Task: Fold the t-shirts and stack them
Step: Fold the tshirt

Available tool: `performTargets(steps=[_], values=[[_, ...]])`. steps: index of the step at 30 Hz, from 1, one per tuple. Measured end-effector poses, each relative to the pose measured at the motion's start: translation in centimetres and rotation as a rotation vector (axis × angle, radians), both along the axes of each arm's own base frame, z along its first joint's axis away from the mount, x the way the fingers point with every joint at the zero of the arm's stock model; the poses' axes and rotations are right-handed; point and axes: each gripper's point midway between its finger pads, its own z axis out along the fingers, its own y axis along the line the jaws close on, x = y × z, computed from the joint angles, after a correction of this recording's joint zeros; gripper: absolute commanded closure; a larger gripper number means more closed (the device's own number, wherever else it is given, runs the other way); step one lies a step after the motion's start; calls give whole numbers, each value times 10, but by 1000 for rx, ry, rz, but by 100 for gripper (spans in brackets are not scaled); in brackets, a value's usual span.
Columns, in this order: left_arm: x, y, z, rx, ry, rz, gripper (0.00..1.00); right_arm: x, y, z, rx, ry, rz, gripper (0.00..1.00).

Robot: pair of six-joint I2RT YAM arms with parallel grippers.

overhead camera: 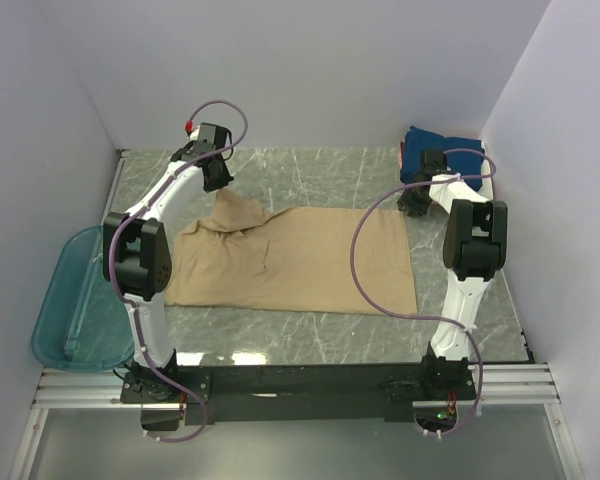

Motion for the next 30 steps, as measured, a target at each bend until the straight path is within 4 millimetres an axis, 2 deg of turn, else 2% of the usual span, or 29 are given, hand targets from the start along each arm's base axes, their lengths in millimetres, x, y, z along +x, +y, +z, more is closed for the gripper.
performTargets(steps=[8, 16, 18, 27, 30], values=[[5, 5, 4, -13, -11, 5, 99, 5, 0, 1, 1, 2, 0, 64], [18, 6, 14, -19, -40, -9, 99, 0, 2, -1, 9, 23, 5, 70], [23, 7, 17, -16, -49, -9, 99, -1, 3, -1, 16, 25, 9, 73], [38, 15, 23, 9, -77, -23, 99, 6, 6, -3, 31, 23, 21, 99], [46, 17, 27, 25, -100, -29, 99, 6, 6, -3, 32, 23, 19, 100]])
